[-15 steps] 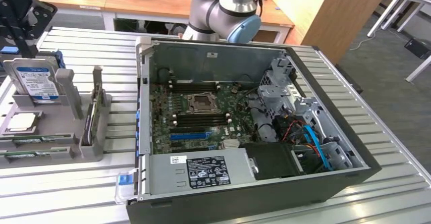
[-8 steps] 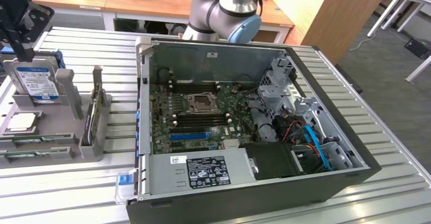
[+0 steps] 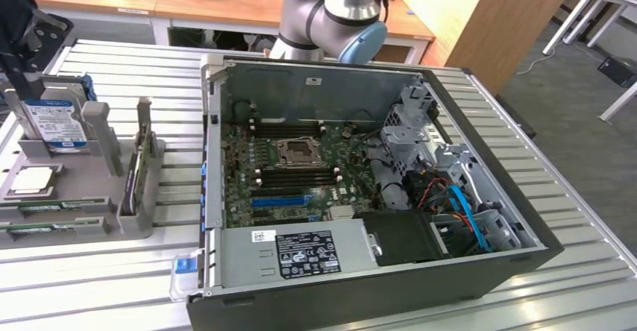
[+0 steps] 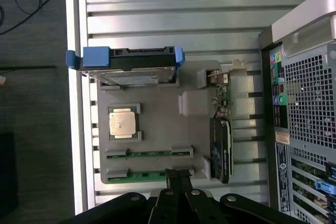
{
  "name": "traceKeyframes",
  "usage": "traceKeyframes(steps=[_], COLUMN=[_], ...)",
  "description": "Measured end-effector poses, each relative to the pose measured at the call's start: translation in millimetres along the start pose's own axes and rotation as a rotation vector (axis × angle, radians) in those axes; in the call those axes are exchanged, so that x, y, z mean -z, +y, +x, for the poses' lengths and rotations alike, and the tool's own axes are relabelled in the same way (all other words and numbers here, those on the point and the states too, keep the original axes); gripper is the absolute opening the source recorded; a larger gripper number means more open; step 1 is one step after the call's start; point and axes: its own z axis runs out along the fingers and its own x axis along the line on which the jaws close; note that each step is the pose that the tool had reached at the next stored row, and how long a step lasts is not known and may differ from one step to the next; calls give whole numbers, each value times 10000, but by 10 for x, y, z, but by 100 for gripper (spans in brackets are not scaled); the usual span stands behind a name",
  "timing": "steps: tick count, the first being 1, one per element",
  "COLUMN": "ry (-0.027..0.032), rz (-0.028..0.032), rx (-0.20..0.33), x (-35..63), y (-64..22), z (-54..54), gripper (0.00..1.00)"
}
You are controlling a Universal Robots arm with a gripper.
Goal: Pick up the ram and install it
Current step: 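Reach for the ram, then pick up the ram and move it above insertion slot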
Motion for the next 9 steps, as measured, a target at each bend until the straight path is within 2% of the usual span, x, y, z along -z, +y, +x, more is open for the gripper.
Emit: traceKeyframes(steps=[3,9], ry=[0,-1], rz=[0,-1], rx=[1,0], x=[1,1], y=[-35,-35], z=[2,2], gripper=[10,10])
